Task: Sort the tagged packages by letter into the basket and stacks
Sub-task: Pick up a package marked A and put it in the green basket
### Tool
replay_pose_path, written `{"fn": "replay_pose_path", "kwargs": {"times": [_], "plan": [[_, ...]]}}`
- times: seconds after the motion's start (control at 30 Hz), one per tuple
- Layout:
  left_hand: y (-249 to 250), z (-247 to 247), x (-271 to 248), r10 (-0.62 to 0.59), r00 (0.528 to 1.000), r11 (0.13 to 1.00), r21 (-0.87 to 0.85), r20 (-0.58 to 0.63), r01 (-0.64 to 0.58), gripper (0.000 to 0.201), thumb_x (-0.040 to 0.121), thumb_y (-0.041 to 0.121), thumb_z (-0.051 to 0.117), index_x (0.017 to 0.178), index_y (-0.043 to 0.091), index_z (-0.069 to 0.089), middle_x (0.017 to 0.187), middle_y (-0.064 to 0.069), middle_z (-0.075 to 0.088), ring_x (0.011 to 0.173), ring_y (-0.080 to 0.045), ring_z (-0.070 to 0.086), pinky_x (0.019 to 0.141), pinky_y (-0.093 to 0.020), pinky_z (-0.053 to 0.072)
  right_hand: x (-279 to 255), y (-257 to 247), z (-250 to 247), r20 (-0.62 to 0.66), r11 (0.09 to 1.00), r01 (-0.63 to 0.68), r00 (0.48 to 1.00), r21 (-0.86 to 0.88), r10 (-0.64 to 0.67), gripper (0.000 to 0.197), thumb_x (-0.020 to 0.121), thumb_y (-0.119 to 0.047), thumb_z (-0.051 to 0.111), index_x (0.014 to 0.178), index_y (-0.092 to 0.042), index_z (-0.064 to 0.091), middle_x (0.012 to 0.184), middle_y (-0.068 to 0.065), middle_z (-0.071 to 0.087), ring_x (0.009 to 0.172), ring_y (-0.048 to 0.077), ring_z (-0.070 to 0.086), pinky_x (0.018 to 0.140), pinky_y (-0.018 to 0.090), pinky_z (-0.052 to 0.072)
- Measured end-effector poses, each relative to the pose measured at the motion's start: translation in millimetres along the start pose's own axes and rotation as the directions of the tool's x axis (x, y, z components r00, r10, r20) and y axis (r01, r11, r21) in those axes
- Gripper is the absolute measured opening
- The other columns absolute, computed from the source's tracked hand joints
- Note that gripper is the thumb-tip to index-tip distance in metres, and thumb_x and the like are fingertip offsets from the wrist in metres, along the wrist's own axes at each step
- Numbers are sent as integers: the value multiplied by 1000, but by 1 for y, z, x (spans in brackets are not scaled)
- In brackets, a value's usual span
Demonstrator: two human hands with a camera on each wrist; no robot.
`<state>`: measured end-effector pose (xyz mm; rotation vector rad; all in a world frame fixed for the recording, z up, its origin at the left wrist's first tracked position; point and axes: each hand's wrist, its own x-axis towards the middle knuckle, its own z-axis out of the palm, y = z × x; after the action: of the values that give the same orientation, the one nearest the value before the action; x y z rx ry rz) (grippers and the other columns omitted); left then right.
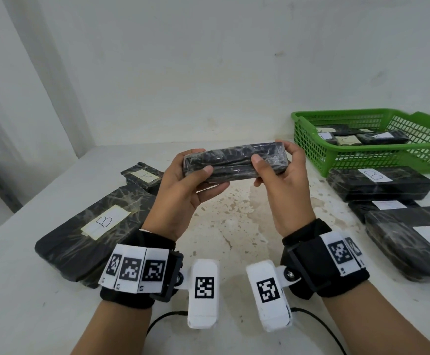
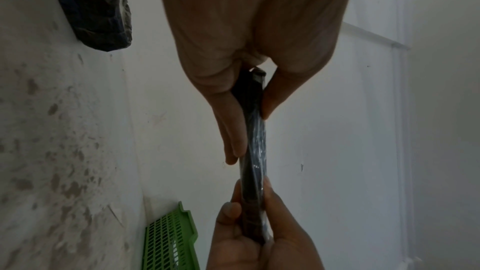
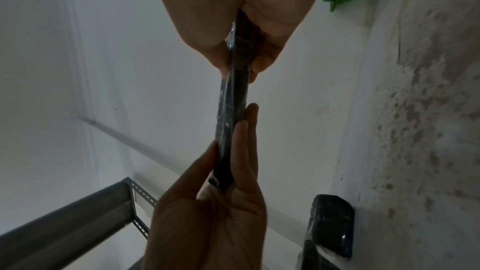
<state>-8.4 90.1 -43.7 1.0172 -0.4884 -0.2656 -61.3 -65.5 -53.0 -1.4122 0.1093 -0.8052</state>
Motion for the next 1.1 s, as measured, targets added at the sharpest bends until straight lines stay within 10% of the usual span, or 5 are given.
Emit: {"fn": "replay_pose_path", "kwargs": {"times": [0.43,0.67,0.8,0.93,1.1], "plan": [[-3,-11,6,96,992,993,81,-81,-89,24,89,-15,50,103,3,58,97,-11,68,90,-23,71,79,-33,60,-1,4,4,62,987,-84,995,137,76,23,95,-5,60,117,-7,52,119,14,61,101,16,69,83,28,58],[-5,-9,5,57,997,998,-18,-49,-58,27,83,17,72,98,3,54,106,-14,66,104,-25,66,92,-37,56,2,4,2,125,952,-165,983,256,136,18,96,2,54,108,-10,48,110,10,58,106,23,65,93,35,56],[-6,-9,5,88,995,996,31,-38,-87,11,98,9,54,88,11,50,103,-9,68,104,-25,67,91,-37,57,2,1,2,155,900,-263,963,349,221,4,99,-10,48,96,-11,50,100,11,58,99,28,64,86,44,58],[-5,-9,5,108,994,994,32,-8,-107,10,88,8,56,83,14,50,106,-7,67,102,-25,66,90,-35,57,3,-1,1,140,894,-307,951,327,276,34,101,-42,48,105,-10,57,101,10,63,102,29,67,77,42,60],[-3,-8,4,118,993,993,26,-10,-118,13,85,16,58,73,17,53,99,-8,67,97,-23,66,89,-35,56,1,-2,0,115,925,-159,985,346,127,26,104,-19,45,82,-7,55,81,6,66,89,26,69,77,37,60]]}}
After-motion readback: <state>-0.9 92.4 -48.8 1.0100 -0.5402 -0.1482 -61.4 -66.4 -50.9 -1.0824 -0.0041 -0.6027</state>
